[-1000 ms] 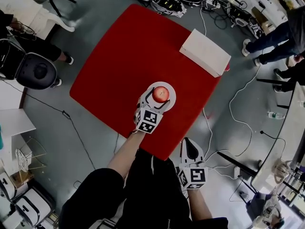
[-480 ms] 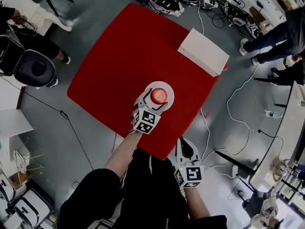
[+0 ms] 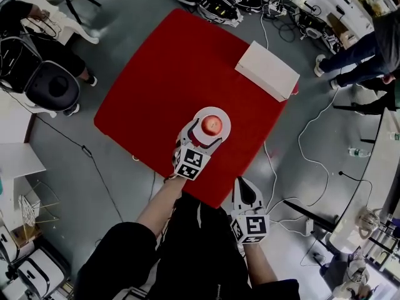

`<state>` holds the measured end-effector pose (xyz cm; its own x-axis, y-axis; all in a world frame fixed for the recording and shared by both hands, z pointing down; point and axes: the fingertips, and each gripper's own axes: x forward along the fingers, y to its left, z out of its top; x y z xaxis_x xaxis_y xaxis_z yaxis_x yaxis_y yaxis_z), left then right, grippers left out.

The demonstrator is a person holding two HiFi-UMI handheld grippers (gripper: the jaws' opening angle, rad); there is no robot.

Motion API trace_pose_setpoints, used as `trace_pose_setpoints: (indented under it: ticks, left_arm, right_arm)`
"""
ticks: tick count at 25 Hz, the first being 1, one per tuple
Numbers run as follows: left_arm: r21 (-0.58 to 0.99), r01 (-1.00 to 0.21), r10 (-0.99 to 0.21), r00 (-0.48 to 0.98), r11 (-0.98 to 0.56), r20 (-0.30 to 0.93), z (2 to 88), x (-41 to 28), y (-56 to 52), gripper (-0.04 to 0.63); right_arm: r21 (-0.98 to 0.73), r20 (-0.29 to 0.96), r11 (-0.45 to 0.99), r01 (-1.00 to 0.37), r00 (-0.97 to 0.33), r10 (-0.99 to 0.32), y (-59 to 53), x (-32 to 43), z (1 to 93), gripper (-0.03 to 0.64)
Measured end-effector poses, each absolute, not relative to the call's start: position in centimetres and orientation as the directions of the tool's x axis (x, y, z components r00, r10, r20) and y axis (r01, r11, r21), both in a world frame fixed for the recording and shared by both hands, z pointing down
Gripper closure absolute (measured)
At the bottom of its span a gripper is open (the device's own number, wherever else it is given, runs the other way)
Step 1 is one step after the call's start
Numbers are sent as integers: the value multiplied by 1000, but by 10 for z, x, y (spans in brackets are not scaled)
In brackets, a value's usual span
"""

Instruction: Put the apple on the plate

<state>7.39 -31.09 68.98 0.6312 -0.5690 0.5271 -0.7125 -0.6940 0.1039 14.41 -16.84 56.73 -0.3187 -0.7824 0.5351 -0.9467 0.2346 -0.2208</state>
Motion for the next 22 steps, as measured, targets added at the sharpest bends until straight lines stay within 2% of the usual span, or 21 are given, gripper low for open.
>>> trace_pose_setpoints:
  ticks: [5, 6, 8, 11, 12, 13, 22]
  left_arm:
    - [121, -686, -552, 667, -718, 501, 655, 70, -278, 181]
    - [106, -685, -564, 669, -721, 485, 645, 67, -274, 203]
    - [68, -690, -589, 662, -721, 464, 632, 57, -265, 360]
    - [35, -690, -604, 656, -723, 452, 615, 45, -250, 478]
    - [26, -688, -608, 659, -726, 443, 606, 42, -244, 546]
    - [21, -685, -612, 663, -728, 431, 595, 39, -239, 584]
    - [18, -715, -680, 672, -699, 293, 480, 15, -193, 589]
  right_arm:
    - [-219, 496, 282, -934, -356, -792, -165, 134, 549, 609]
    - [-219, 483, 297, -930, -367, -795, -165, 130, 545, 609]
    - [-219, 453, 328, -919, -393, -800, -165, 122, 537, 609]
    - [-219, 421, 361, -906, -422, -803, -166, 114, 524, 609]
    - [-220, 413, 371, -902, -430, -803, -167, 112, 519, 609]
    - [-220, 405, 380, -899, -438, -802, -167, 111, 513, 609]
    - [-195, 322, 468, -862, -507, -799, -170, 95, 451, 609]
